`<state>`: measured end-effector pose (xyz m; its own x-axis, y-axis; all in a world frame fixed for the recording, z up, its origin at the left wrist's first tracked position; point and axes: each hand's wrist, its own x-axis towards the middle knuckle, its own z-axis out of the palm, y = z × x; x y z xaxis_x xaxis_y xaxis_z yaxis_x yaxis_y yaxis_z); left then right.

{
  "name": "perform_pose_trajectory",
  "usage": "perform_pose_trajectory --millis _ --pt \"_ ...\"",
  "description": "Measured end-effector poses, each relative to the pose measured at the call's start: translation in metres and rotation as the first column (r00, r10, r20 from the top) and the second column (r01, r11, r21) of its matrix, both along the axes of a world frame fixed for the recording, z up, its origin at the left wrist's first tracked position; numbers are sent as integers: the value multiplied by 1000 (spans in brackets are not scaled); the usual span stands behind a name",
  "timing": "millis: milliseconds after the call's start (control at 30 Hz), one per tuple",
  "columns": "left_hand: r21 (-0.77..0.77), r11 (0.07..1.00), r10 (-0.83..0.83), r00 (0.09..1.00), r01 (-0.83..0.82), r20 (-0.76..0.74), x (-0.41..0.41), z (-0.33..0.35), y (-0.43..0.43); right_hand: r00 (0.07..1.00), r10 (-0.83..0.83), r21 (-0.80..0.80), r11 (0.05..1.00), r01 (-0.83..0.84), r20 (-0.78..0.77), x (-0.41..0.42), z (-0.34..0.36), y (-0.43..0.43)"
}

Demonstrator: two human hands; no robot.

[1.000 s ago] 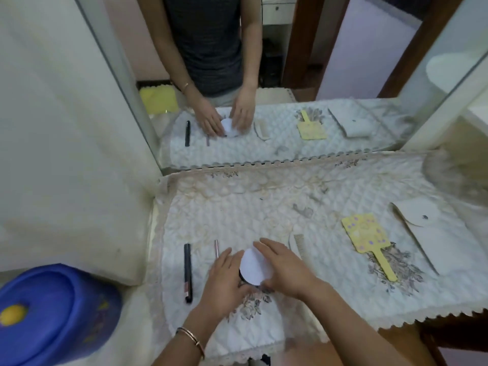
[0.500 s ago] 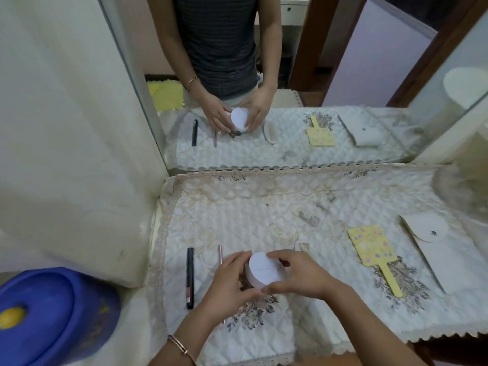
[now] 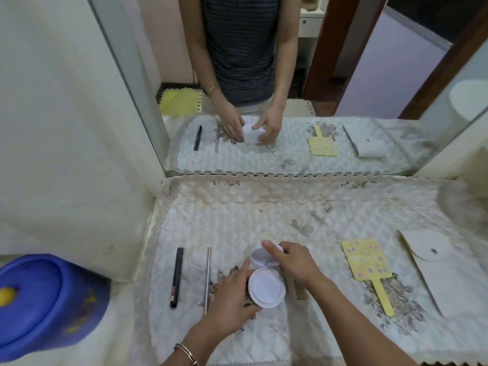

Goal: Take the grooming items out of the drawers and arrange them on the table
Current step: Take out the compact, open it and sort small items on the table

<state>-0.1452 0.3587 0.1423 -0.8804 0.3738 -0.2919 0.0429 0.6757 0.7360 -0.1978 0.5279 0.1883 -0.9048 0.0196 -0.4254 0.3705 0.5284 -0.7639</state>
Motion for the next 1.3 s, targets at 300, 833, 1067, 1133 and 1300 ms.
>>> perform_pose_trajectory --millis 300,833,1067,1133,1300 --pt "-121 982 115 968 -145 -225 10 -15 28 994 98 74 993 -95 -38 -19 -11 9" --pt "-44 891 427 867 -452 -255 18 1 -3 962 -200 -44 980 196 -184 11 -4 23" --pt "-426 821 366 923 -381 -119 4 20 -35 929 -150 -69 989 135 -338 20 11 1" --pt "-450 816 363 928 -363 -91 2 22 -35 945 -83 -83 995 60 -317 24 15 -10" --pt "-329 870 341 930 -367 -136 8 34 -36 990 -9 -218 976 -23 -143 27 14 -46"
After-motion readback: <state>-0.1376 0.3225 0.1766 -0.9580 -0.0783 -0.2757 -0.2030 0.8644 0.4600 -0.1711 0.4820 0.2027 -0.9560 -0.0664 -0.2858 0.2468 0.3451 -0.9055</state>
